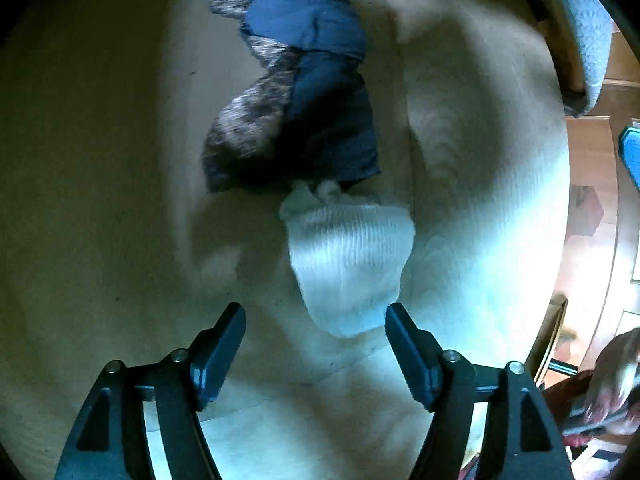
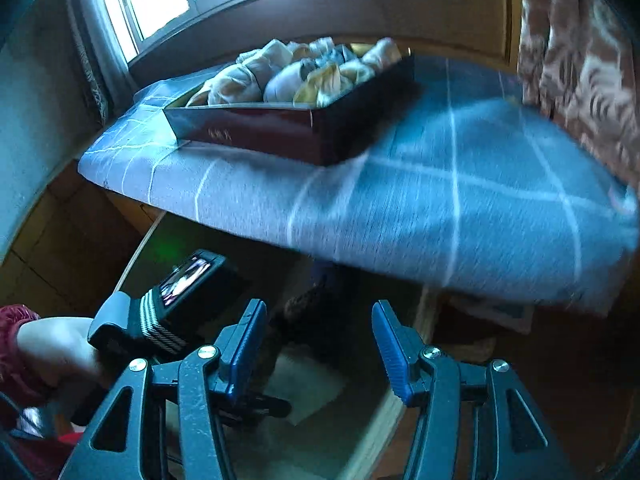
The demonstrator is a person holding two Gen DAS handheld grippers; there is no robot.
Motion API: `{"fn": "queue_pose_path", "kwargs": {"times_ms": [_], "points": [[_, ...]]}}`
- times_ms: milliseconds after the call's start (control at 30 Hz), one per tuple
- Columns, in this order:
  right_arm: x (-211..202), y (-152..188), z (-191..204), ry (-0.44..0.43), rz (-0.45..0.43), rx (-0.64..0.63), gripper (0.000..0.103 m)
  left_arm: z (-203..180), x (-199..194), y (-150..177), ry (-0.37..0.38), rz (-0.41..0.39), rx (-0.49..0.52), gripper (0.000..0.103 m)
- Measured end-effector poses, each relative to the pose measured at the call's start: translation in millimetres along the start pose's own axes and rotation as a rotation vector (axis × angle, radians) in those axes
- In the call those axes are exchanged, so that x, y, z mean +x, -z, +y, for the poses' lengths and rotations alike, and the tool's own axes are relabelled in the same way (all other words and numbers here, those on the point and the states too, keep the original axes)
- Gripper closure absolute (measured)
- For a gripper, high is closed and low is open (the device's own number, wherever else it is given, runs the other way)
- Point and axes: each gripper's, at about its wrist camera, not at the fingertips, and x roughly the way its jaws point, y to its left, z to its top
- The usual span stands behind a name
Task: Take underwear out of drawer
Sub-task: 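Move the right tool back down into the drawer beside the left tool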
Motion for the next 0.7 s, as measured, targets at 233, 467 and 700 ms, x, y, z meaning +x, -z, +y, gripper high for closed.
{"fn": "queue_pose_path", "kwargs": {"times_ms": [233,467,700], "points": [[-4.7,8.7,-9.3,-0.019,-0.014,0.038,0.047,-9.1,4.9,-7.4,0.007,-0.043,0.02,0.042],[4.6,8.9,0.0,-0.025,0.011,0.018,0.047,-3.6,-2.5,1.6,0.0,-0.063,0.068,0.055],[24.1,9.6,15.3,-0.038,0.062,-0.019,0.047,23.9,-17.9,13.9,-0.018,-0.085,0.021,0.055]]}}
